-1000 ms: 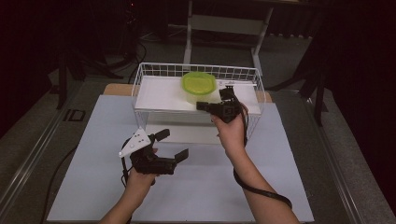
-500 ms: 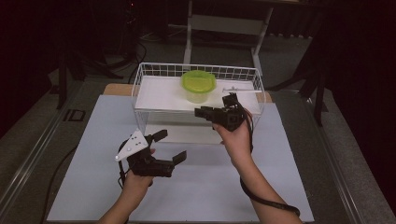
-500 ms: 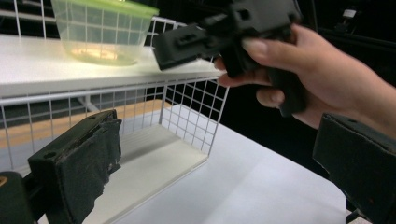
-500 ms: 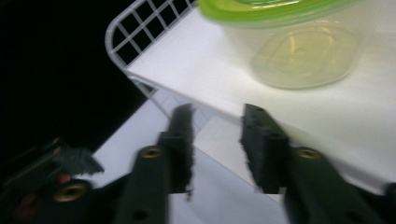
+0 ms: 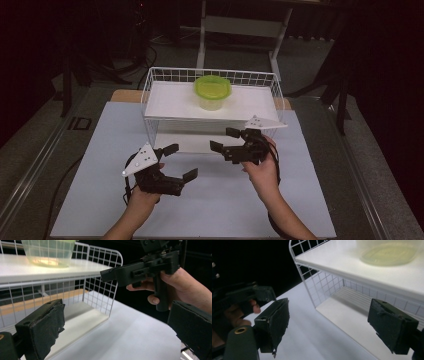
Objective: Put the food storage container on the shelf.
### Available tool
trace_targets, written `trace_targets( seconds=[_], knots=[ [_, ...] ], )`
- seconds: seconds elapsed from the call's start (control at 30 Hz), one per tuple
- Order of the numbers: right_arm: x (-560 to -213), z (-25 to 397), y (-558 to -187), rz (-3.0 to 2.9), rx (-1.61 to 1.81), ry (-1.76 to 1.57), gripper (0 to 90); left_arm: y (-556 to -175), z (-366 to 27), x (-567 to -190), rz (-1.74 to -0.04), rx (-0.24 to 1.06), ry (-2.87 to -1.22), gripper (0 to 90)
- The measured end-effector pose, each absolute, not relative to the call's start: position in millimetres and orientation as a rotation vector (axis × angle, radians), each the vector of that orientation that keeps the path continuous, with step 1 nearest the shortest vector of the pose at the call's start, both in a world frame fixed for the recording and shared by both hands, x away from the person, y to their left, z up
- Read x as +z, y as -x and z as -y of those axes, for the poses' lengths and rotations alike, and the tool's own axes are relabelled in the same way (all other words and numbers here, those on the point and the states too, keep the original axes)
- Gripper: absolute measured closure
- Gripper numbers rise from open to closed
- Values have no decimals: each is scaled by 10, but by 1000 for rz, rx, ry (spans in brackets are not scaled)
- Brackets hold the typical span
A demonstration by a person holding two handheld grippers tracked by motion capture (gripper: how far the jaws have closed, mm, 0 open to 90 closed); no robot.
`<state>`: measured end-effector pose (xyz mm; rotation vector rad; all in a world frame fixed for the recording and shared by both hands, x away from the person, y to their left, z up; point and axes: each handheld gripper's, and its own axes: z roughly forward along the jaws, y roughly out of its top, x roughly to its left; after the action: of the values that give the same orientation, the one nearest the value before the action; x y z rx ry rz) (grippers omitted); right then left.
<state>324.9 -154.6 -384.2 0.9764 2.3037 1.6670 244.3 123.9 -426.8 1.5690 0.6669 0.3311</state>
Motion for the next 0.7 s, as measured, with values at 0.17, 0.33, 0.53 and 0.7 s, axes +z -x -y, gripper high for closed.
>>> trace_targets(
  seconds=[0.17, 0.33, 0.53, 0.7],
  knots=[
    [-4088, 1634, -3127, -2292, 1681, -930, 172, -2392, -1210, -4369, -629, 329, -1611, 16],
    [-4302, 1712, -3019, -2313, 1656, -929, 172, -2378, -1206, -4470, -634, 301, -1631, 16],
    [-4517, 1791, -2907, -2344, 1593, -925, 172, -2335, -1193, -4577, -624, 306, -1671, 16],
    [-4689, 1904, -2803, -2353, 1580, -951, 173, -2299, -1202, -4717, -642, 273, -1701, 16]
  ],
)
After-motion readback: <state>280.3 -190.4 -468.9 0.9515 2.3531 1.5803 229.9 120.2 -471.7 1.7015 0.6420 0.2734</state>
